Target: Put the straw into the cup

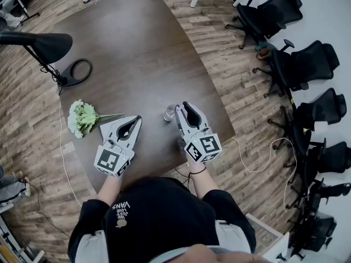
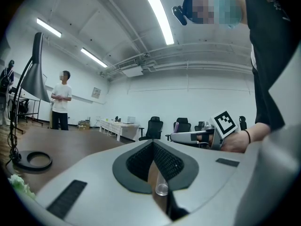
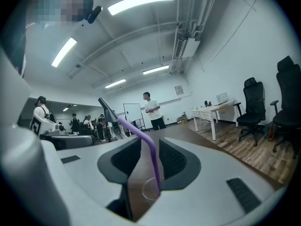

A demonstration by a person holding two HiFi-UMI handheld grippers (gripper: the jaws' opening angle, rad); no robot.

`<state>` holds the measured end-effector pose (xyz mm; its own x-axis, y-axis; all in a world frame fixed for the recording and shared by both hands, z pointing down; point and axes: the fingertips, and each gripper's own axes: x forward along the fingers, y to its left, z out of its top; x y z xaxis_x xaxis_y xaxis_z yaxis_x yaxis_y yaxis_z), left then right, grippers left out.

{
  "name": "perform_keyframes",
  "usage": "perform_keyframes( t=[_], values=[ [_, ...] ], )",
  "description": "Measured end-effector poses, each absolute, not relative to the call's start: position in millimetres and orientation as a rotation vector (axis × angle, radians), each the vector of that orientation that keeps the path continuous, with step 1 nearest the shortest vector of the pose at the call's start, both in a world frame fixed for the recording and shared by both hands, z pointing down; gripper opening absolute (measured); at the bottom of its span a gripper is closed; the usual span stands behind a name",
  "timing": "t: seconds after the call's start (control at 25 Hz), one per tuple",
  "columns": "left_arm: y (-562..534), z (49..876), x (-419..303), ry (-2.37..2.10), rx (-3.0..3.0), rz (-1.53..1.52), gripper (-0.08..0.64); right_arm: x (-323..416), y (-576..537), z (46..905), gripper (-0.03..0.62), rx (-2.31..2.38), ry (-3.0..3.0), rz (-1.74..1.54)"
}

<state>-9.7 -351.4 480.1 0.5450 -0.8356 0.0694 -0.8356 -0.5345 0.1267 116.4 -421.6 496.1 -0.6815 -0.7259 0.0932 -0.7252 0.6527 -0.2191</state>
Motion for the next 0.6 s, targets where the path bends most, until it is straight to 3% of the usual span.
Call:
perform_keyframes(
  t=[0.28, 0.6],
  values=[
    [-348.4, 481.4, -8.6, -1.417, 2.642, -0.006, 0.006, 109.7, -413.2, 501.2, 0.187, -1.249, 2.891, -0.387],
    [-343.1, 477.3, -3.4, -1.398, 2.655, -0.016, 0.006, 110.0, -403.5, 498.5, 0.207, -1.255, 2.9, -0.372]
  ],
)
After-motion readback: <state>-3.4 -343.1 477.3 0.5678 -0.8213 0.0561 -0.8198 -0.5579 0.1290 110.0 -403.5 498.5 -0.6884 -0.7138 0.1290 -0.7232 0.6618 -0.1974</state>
